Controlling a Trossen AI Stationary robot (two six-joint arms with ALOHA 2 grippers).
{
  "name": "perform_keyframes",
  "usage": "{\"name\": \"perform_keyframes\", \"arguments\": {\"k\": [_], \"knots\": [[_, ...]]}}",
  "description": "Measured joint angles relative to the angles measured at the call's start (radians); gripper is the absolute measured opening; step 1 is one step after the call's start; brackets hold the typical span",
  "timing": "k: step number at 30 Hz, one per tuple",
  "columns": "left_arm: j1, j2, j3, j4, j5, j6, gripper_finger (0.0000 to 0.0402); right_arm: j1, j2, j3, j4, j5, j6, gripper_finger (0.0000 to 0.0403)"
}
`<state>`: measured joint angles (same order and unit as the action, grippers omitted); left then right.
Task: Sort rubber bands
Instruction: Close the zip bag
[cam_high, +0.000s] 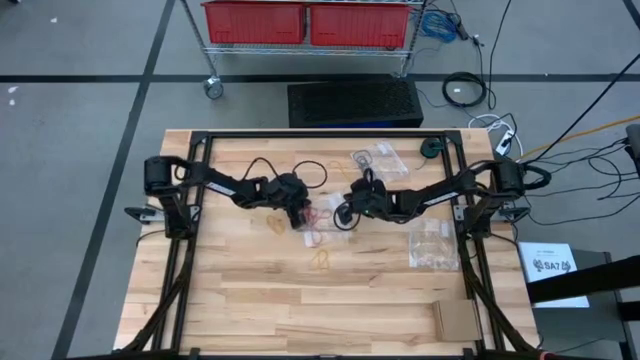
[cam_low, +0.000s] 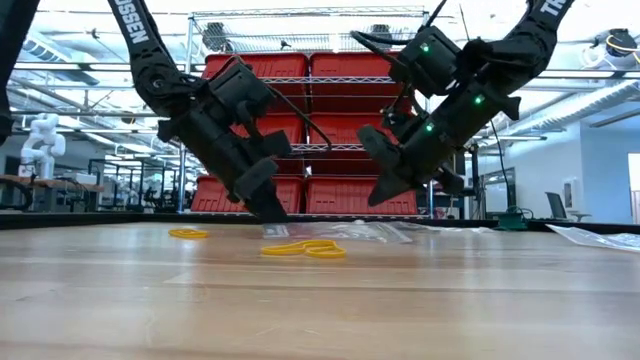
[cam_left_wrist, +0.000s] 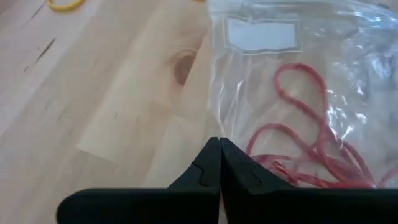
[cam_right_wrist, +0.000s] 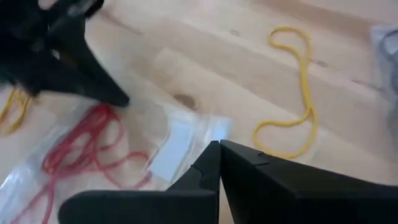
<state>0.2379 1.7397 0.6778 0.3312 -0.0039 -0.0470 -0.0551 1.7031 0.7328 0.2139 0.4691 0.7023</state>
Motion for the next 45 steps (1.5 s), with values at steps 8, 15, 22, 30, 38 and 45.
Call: {"name": "perform_keyframes", "arguments": {"k": [8, 15, 22, 30, 38, 45], "knots": [[0.006, -0.179, 0.0, -0.054, -0.024, 0.038, 0.0002, -0.001, -0.048, 0.0, 0.007, -0.031, -0.155, 0.0001], [0.014, -0.286, 0.001, -0.068, 0.04, 0.185, 0.0016, 0.029, -0.077, 0.001, 0.084, -0.024, -0.27, 0.0001], [0.013, -0.267, 0.003, -0.073, 0.162, 0.184, 0.0096, 0.042, -0.077, 0.001, 0.04, -0.042, -0.123, 0.0003], [0.013, -0.267, 0.003, -0.075, 0.162, 0.107, 0.0157, 0.01, -0.029, 0.0, -0.076, -0.114, 0.017, 0.0091], [0.017, -0.267, 0.003, -0.079, 0.16, 0.106, 0.0162, -0.04, 0.073, 0.0, 0.023, -0.131, 0.048, 0.018], [0.017, -0.267, 0.003, -0.089, 0.157, 0.106, 0.0162, -0.042, 0.171, 0.003, 0.142, -0.102, 0.022, 0.0153]]}}
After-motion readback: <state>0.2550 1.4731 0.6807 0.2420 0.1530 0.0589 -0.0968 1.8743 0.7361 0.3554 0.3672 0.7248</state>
